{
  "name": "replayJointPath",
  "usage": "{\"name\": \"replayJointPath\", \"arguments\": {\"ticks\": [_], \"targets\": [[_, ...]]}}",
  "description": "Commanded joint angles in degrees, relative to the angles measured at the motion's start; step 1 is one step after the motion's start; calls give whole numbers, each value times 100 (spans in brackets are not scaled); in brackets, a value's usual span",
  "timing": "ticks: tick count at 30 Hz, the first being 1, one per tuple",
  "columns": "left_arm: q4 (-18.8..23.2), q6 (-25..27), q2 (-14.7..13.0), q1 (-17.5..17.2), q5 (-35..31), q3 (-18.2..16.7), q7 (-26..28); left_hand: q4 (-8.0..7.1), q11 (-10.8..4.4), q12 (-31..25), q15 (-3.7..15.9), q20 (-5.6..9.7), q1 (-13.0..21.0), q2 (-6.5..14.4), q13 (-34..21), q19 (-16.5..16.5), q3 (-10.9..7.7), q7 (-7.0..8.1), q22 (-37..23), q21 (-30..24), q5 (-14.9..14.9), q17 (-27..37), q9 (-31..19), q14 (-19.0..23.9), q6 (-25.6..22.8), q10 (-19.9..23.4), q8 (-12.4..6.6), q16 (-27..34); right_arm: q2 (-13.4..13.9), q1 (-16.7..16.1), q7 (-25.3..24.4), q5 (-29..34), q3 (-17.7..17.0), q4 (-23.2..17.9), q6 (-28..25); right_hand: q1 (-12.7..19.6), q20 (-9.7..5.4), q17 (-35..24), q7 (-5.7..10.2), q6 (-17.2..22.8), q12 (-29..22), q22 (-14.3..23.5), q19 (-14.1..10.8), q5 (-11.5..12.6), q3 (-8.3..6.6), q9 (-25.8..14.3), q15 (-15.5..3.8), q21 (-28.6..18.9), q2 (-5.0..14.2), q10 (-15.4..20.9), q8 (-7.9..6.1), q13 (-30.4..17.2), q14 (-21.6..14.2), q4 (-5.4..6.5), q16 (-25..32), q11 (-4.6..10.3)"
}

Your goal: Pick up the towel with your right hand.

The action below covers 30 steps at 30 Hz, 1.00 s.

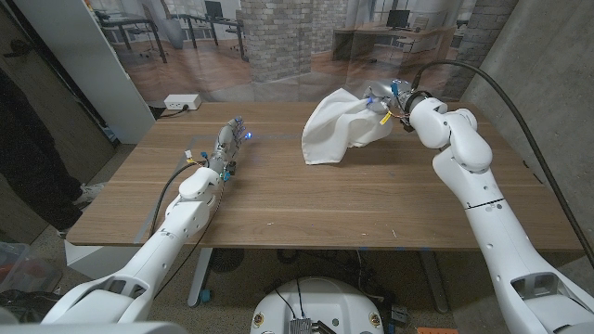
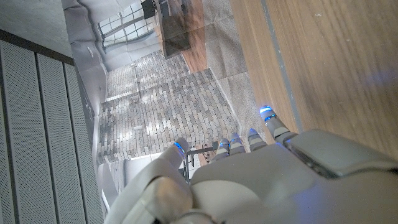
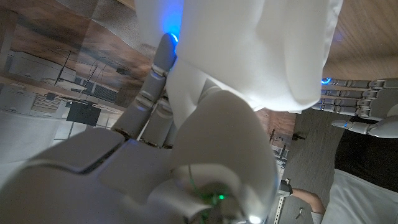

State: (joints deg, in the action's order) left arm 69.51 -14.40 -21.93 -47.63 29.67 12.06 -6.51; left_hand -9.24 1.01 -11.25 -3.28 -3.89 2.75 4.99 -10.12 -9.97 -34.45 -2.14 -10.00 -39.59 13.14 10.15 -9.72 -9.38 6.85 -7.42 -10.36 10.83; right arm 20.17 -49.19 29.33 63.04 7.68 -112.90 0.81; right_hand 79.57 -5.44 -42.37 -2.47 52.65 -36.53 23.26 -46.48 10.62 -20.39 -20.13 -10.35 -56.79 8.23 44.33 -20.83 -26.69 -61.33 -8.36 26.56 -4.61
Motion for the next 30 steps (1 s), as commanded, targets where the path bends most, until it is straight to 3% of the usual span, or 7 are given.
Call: {"name": "replayJointPath", "arguments": {"ticks": [1, 30], "targets": [[122, -3, -55, -98, 48, 8, 57, 6, 9, 0, -7, -3, -47, 389, -21, -119, -13, -4, -26, 30, -7, 6, -17, -36, 24, -31, 2, -5, -56, -168, -247, 41, -165, -210, 33, 83, -679, -31, 10, 65, -39, 28, 41, 34, 30, -24, -263, -61, 12, 47, 27, -23, -44, 5, -12, -18], [92, -38, -71, -117, 100, 29, 17, 11, 8, 1, -9, -2, -39, 394, -21, -104, -27, -9, -27, 69, -11, 4, -17, -38, 30, -34, 4, -7, -150, -556, -1175, 139, -485, -525, 311, 133, -674, -98, 7, 106, -33, -1, 158, 38, 77, -59, -258, -321, 5, 71, 109, -32, -92, 11, -101, -5]]}}
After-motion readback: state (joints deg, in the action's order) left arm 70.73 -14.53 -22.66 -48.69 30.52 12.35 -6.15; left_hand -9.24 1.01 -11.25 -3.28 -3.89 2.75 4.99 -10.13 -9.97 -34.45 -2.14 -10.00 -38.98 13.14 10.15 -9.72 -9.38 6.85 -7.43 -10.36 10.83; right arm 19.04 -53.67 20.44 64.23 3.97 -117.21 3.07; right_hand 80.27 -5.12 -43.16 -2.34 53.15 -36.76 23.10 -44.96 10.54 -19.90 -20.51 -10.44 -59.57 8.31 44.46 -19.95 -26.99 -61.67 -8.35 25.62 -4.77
